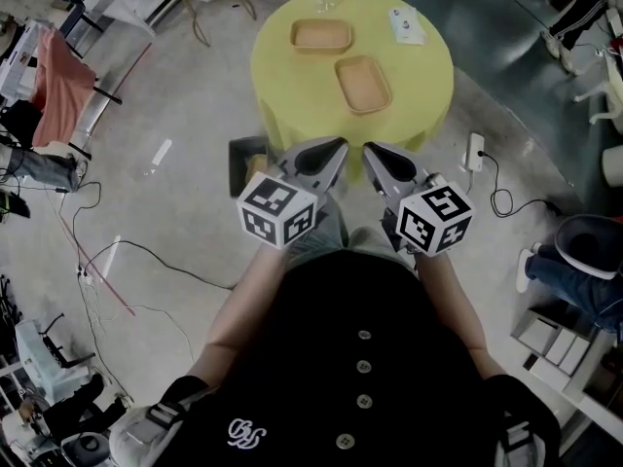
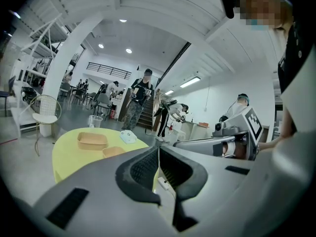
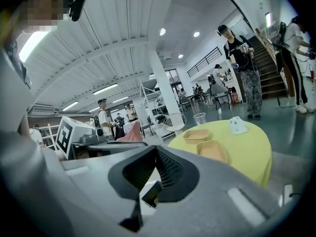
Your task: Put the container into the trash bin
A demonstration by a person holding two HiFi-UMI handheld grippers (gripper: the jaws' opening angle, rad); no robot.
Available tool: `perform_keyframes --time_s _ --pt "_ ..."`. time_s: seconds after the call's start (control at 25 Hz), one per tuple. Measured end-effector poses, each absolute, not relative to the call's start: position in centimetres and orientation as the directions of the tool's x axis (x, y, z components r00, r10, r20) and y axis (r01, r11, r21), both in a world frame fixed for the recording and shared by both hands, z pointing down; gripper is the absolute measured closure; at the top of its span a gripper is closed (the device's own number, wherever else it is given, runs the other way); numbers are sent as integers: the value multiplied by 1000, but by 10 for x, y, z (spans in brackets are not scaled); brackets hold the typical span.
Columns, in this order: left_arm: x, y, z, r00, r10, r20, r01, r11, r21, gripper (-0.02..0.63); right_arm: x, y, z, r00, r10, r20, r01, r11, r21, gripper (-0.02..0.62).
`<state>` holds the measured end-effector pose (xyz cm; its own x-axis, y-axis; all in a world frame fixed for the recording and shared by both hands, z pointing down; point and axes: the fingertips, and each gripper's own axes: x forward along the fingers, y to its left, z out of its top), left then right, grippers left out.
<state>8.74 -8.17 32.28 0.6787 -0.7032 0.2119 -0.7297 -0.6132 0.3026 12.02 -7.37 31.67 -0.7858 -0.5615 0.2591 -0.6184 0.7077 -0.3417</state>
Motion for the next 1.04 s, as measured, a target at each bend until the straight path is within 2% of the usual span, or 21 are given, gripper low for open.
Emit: perform_keyframes --time_s 1.04 --pt "84 -81 323 700 -685 201 -708 -629 321 586 112 -80 331 -772 -549 319 -635 691 -346 591"
